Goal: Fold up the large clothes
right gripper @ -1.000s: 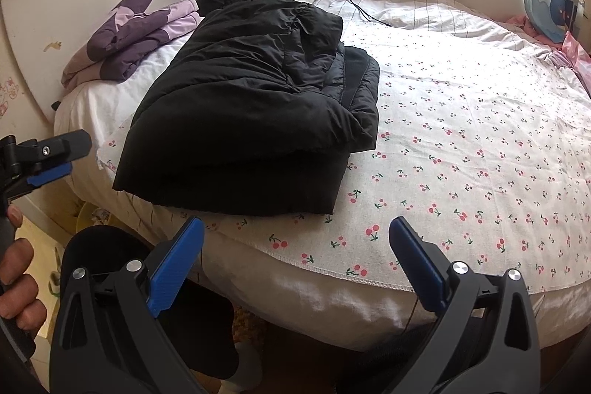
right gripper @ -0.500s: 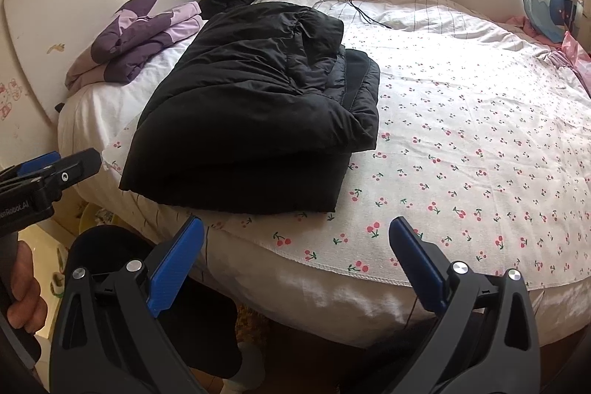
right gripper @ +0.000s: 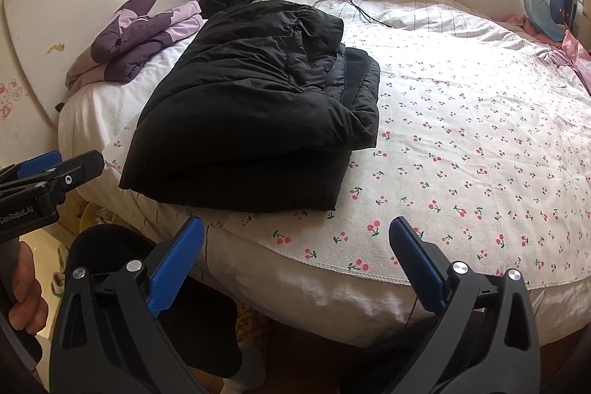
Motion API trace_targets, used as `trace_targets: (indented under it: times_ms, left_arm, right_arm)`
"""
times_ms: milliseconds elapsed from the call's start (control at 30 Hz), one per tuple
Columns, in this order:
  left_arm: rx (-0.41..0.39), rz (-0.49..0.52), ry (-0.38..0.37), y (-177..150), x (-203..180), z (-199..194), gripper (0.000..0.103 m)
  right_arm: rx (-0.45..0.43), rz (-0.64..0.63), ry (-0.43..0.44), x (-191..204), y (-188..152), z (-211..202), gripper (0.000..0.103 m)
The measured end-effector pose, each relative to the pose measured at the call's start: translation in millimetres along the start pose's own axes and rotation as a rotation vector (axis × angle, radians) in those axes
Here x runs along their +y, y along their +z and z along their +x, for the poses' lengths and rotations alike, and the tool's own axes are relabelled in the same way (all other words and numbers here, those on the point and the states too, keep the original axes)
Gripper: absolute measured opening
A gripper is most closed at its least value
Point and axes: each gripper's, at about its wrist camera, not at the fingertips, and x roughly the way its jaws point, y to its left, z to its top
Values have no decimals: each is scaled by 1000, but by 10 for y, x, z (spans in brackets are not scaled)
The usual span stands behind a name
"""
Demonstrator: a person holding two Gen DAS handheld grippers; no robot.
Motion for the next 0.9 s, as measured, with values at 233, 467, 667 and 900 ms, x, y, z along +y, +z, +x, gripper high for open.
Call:
trace_targets:
  times_ms: [233,467,667,900]
  left_arm:
    - [9,4,3,-10,-32,20,96]
    - [14,9,2,-1,-56,56,96]
    - [19,9,4,-5,-67,74,96]
    - [22,7,3,-15,-72,90,96]
  right_arm:
    - [5,3,3,-32,8,28,97]
    - [12,8,5,-53,3,72,97]
    - [16,12,4,-56,-3,88,97]
    - [17,11,5,-55,-8,101,97]
